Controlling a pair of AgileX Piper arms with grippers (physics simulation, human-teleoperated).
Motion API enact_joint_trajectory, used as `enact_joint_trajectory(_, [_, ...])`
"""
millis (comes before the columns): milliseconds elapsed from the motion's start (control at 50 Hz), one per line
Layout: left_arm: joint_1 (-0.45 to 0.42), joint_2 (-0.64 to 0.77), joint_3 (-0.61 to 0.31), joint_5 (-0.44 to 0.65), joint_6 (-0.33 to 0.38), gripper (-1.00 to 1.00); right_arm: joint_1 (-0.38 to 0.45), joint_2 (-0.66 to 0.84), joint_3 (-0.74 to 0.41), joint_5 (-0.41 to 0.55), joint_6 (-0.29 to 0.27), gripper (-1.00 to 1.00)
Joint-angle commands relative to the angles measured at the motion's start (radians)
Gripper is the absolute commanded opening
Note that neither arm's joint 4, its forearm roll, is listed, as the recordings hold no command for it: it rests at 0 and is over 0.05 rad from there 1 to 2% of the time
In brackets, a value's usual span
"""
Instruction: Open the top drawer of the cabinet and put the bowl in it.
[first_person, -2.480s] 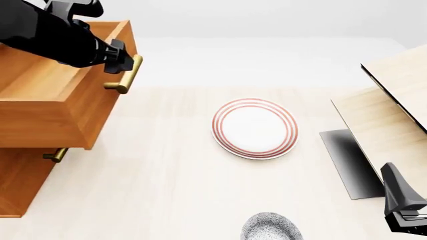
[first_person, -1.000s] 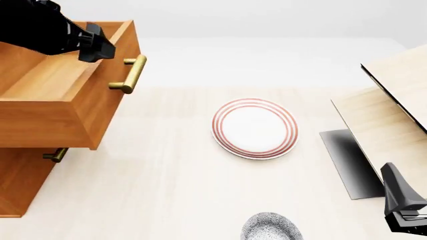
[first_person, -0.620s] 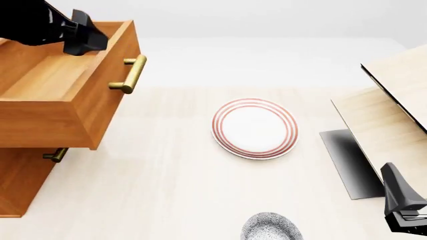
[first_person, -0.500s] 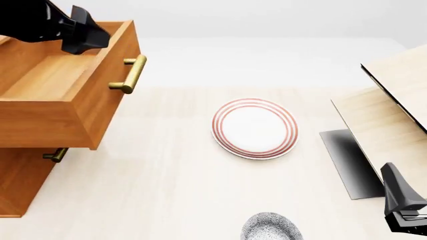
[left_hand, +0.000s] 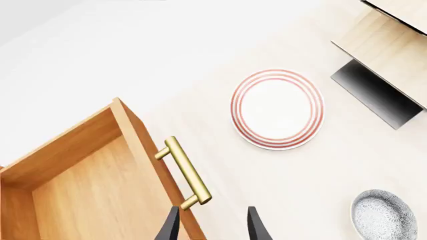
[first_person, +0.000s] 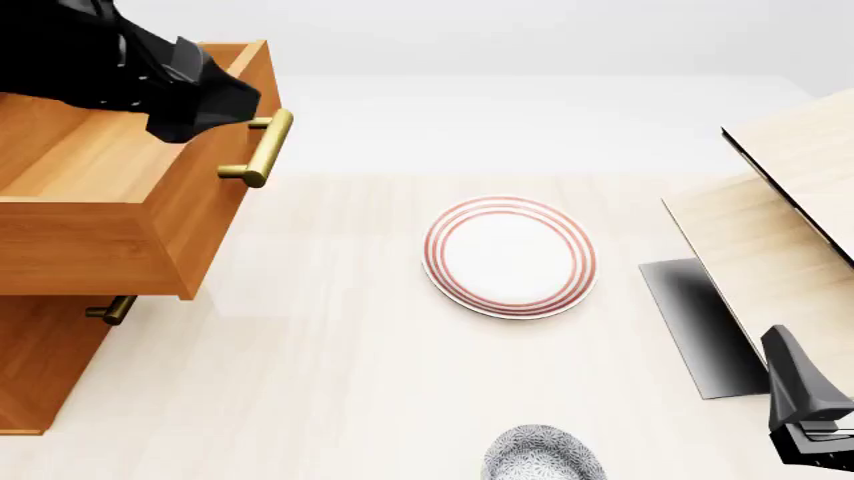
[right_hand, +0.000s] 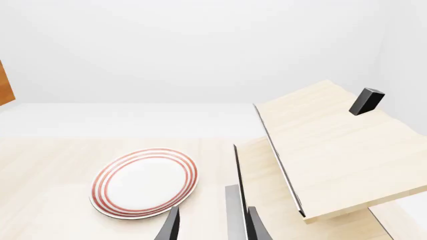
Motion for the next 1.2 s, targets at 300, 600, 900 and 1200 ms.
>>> enact_joint_trajectory(300, [-0.182, 0.009, 0.102, -0.005, -0.025, 1.0, 0.0, -0.002, 0.001, 0.0, 0.0, 1.0])
enact_joint_trajectory(600, [-0.233, 0.035, 0.182, -0.003, -0.056, 1.0, 0.0, -0.001, 0.001, 0.0, 0.0, 1.0])
enact_joint_trajectory(900, [-0.293, 0.075, 0.226, -0.044, -0.097, 1.0, 0.0, -0.001, 0.001, 0.0, 0.0, 1.0])
enact_joint_trajectory(1200, [-0.405, 0.178, 0.264, -0.157, -0.196, 1.0, 0.0, -0.002, 0.001, 0.0, 0.0, 1.0])
